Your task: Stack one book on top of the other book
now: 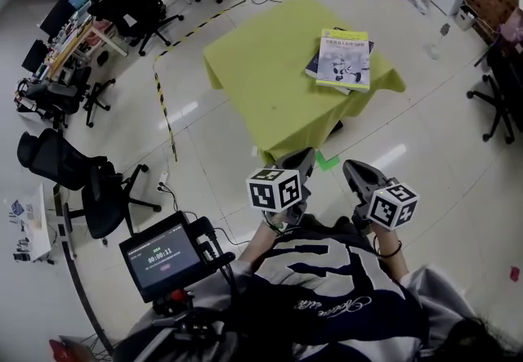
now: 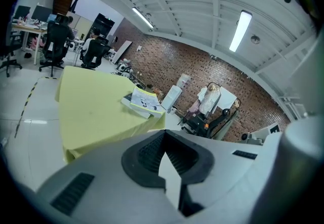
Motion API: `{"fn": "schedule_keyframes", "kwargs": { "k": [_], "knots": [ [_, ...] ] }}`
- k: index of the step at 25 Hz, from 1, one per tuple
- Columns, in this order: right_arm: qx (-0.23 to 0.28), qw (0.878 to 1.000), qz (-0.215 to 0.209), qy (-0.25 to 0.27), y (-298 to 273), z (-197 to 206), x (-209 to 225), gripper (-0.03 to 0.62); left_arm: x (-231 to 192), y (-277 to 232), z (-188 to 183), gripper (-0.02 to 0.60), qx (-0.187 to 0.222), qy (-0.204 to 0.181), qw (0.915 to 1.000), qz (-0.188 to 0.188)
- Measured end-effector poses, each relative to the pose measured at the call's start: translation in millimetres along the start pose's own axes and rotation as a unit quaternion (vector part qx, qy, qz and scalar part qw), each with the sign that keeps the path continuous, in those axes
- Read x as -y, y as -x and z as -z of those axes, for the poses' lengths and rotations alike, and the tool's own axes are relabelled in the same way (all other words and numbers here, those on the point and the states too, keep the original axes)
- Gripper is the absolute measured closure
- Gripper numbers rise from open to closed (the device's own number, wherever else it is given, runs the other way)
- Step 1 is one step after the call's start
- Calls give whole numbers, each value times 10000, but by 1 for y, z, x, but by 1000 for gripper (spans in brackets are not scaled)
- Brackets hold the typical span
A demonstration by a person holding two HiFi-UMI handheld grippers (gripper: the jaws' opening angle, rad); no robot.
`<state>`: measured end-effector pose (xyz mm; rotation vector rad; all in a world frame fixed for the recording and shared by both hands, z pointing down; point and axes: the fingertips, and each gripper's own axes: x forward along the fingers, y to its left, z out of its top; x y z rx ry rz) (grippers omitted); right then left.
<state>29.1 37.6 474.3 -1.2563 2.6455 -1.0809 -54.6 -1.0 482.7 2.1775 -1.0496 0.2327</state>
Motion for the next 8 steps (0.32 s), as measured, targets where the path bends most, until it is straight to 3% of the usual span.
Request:
{"fn": "schedule_keyframes", "kwargs": {
  "k": [8],
  "knots": [
    [25, 10000, 33, 40, 9, 3, -5, 599, -1, 2, 10, 578, -63, -15, 10000, 18]
  ]
}}
